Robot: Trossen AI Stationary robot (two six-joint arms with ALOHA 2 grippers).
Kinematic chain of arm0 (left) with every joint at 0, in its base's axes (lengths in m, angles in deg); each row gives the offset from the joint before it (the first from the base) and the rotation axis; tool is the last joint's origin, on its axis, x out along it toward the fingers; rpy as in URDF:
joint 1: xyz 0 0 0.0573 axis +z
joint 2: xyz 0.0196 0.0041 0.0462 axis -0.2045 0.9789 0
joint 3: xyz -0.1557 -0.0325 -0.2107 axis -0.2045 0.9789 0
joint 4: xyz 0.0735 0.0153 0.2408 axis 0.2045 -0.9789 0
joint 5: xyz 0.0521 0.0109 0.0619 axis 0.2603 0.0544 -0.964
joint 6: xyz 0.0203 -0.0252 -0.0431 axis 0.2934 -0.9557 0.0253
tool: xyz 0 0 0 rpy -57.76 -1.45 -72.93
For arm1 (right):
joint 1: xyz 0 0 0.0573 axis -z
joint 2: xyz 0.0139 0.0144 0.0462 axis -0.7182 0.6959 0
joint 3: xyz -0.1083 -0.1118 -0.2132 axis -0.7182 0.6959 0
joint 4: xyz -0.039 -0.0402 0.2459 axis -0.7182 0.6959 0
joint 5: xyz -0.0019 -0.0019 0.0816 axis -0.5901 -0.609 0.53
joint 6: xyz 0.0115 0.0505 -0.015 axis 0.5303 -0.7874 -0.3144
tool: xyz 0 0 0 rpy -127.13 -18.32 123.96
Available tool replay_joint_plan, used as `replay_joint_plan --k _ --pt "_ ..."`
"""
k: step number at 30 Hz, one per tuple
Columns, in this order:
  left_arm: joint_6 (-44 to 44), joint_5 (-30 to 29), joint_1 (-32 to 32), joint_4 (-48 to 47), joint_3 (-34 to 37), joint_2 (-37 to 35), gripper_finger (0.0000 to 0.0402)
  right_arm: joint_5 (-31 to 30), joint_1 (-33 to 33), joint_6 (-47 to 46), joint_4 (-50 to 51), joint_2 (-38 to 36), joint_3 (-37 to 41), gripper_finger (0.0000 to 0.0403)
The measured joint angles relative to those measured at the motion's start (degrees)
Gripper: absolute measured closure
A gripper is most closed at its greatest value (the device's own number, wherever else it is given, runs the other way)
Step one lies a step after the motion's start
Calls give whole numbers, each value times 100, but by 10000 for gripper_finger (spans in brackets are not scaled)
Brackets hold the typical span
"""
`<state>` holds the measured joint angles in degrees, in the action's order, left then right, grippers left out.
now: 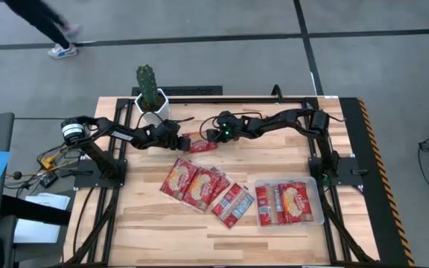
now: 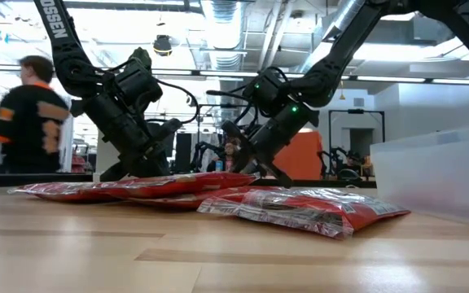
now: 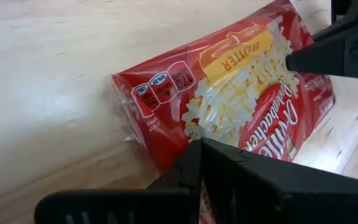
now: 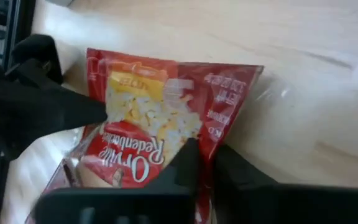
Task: Sort popcorn bags into baskets
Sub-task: Put the popcorn bag into the transparent bin
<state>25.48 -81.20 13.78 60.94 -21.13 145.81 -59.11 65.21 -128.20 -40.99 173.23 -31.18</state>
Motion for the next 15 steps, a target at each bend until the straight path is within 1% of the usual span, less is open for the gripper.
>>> replay_joint_plan --k 2,4,6,10,15 --pt "40 69 0 -14 2 -22 401 64 -2 45 -9 -20 0 386" --pt "63 213 2 -33 2 -101 402 105 -1 42 50 -72 2 385" --pt "37 498 4 -39 4 -249 401 175 19 22 116 -139 14 381" --pt "-64 1183 43 -175 24 -777 401 356 161 284 287 -473 22 391" --pt "-133 1694 50 -531 12 -1628 401 450 538 848 978 -1135 16 391"
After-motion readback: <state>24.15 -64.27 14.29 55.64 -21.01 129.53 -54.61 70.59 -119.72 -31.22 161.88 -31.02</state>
